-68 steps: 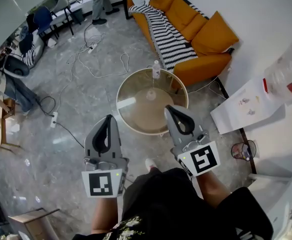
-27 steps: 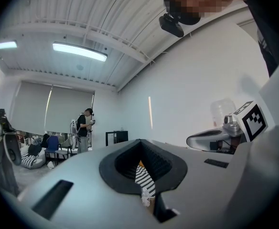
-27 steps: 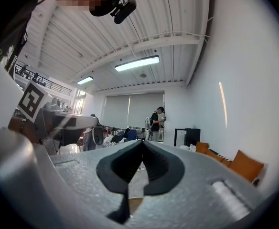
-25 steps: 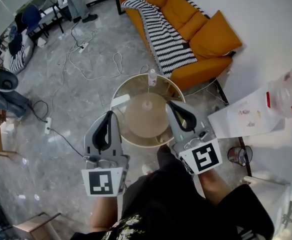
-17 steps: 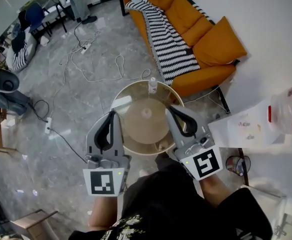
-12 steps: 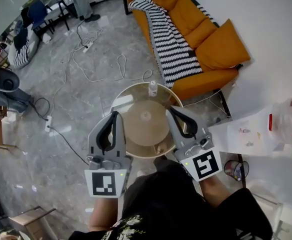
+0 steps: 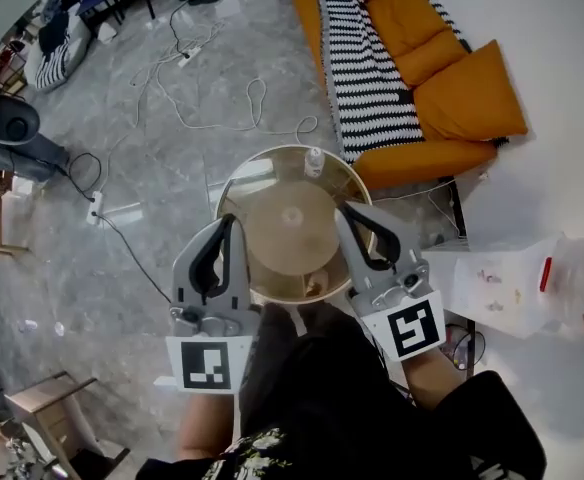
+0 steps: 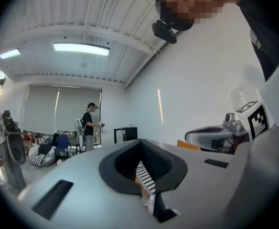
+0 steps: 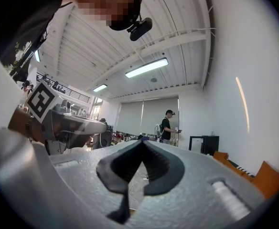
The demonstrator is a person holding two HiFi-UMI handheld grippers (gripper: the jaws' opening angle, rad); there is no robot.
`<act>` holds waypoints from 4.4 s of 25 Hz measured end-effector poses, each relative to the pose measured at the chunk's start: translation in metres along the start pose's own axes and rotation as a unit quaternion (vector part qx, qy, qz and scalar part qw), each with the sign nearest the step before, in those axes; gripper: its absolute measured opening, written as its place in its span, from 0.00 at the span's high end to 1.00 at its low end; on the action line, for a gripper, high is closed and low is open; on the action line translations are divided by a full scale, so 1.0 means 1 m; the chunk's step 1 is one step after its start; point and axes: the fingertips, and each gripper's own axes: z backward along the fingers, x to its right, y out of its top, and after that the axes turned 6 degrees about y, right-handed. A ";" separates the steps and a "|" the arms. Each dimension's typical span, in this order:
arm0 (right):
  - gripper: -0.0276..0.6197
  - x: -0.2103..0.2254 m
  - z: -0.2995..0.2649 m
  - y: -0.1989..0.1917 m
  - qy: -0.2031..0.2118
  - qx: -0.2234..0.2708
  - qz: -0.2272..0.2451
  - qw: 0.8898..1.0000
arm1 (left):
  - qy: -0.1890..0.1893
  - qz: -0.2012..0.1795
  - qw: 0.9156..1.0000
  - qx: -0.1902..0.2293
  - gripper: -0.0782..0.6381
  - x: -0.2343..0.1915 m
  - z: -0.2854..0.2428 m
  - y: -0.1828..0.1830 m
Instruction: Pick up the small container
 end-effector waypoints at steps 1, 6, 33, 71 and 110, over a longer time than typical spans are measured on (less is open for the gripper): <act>0.96 0.000 -0.001 -0.003 0.002 -0.003 0.002 1.000 | 0.001 0.004 1.000 -0.001 0.88 -0.001 -0.003 -0.003; 0.96 0.003 -0.013 -0.023 0.000 -0.021 -0.001 1.000 | -0.011 0.001 1.000 0.001 0.88 -0.008 -0.020 -0.012; 0.82 -0.004 -0.057 -0.207 -0.026 -0.118 -0.051 0.991 | -0.053 0.024 0.997 -0.056 0.88 -0.026 -0.077 -0.174; 0.72 -0.042 -0.094 -0.539 0.013 -0.240 -0.105 0.965 | -0.049 0.073 0.983 -0.161 0.88 -0.023 -0.119 -0.478; 0.73 -0.079 -0.093 -0.724 0.040 -0.334 -0.100 0.937 | -0.090 0.083 0.968 -0.218 0.88 0.002 -0.130 -0.615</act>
